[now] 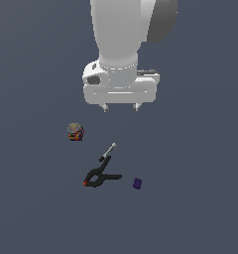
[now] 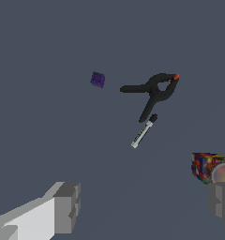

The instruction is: Pick up a designated object from a clutter of objects.

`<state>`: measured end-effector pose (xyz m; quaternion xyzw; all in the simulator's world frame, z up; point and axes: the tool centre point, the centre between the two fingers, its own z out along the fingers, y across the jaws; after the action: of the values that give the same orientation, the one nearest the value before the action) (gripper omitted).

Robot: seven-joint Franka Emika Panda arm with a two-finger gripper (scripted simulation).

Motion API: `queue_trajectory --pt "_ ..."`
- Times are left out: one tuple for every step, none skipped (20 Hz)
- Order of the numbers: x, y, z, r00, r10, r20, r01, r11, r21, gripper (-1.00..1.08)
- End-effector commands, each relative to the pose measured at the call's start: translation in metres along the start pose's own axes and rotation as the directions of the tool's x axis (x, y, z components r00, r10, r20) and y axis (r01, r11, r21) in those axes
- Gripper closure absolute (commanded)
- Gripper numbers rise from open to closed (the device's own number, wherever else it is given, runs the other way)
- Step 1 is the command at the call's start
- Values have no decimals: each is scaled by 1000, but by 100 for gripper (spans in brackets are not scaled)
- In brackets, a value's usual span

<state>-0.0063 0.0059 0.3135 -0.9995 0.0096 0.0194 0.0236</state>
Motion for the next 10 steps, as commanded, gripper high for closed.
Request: queue_trajectory --pt "3 1 3 1000 16 0 -16 1000 1 -92" --pt "5 2 5 1000 26 0 -26 1000 2 -92" --pt "7 3 7 999 37 -1 -37 999 2 -92" --pt "9 4 9 999 50 -1 -50 999 3 -92" --pt "11 5 12 998 64 -2 -64 998 4 -92" --pt "14 6 14 997 80 -2 -80 997 5 -92" --pt "17 7 18 995 97 -3 -96 995 5 -92" --pt "20 8 21 993 115 -3 -115 993 6 -92" --pt "24 10 25 991 135 -4 -135 991 7 -92" --pt "27 11 29 988 156 -4 -156 988 8 -92"
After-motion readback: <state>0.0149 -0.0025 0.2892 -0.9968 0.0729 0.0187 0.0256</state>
